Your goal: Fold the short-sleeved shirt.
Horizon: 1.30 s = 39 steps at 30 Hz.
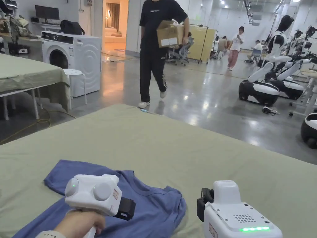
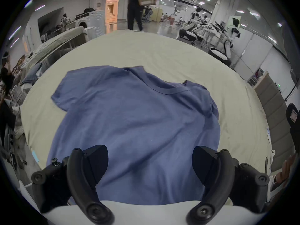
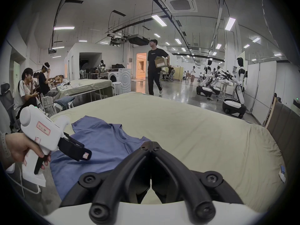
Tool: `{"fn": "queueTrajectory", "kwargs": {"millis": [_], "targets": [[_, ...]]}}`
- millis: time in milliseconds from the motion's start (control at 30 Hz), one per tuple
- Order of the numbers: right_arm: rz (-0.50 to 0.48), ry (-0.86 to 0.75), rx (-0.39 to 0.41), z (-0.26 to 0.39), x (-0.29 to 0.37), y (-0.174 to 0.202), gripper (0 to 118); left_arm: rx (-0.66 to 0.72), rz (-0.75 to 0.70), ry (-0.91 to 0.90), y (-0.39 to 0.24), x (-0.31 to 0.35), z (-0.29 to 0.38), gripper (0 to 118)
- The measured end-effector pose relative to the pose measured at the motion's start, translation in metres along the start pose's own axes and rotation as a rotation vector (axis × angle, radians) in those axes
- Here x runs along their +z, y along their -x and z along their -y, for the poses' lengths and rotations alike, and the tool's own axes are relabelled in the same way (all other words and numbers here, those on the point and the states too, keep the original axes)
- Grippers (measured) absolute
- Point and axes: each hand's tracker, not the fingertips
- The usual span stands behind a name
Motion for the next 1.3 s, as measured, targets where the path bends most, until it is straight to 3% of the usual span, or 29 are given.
{"fn": "queueTrajectory", "kwargs": {"millis": [233, 367, 400, 467, 500, 667, 833, 1300], "targets": [[0.032, 0.045, -0.023, 0.017, -0.015, -0.013, 0, -0.031, -0.074, 0.125, -0.007, -0.088, 0.015, 106], [0.063, 0.058, -0.032, 0.023, -0.012, -0.03, 0, -0.094, -0.08, 0.081, -0.006, -0.079, 0.018, 105], [0.071, 0.06, -0.036, 0.024, -0.011, -0.033, 0, -0.123, -0.11, 0.073, -0.007, -0.074, 0.016, 94], [0.083, 0.063, -0.053, 0.026, -0.007, -0.04, 0, -0.151, -0.11, 0.036, -0.009, -0.065, 0.011, 23], [0.084, 0.061, -0.058, 0.027, -0.003, -0.042, 0, -0.143, -0.169, 0.029, -0.01, -0.065, 0.008, 8], [0.119, 0.05, -0.068, 0.033, 0.031, -0.063, 0, -0.098, -0.07, -0.021, -0.017, -0.044, 0.012, 7], [0.193, 0.023, -0.105, 0.033, 0.07, -0.101, 0, -0.161, 0.083, -0.09, -0.079, -0.001, 0.004, 7], [0.515, 0.001, -0.17, 0.065, 0.206, -0.24, 0, -0.421, 0.525, -0.184, -0.366, 0.058, -0.002, 7]]}}
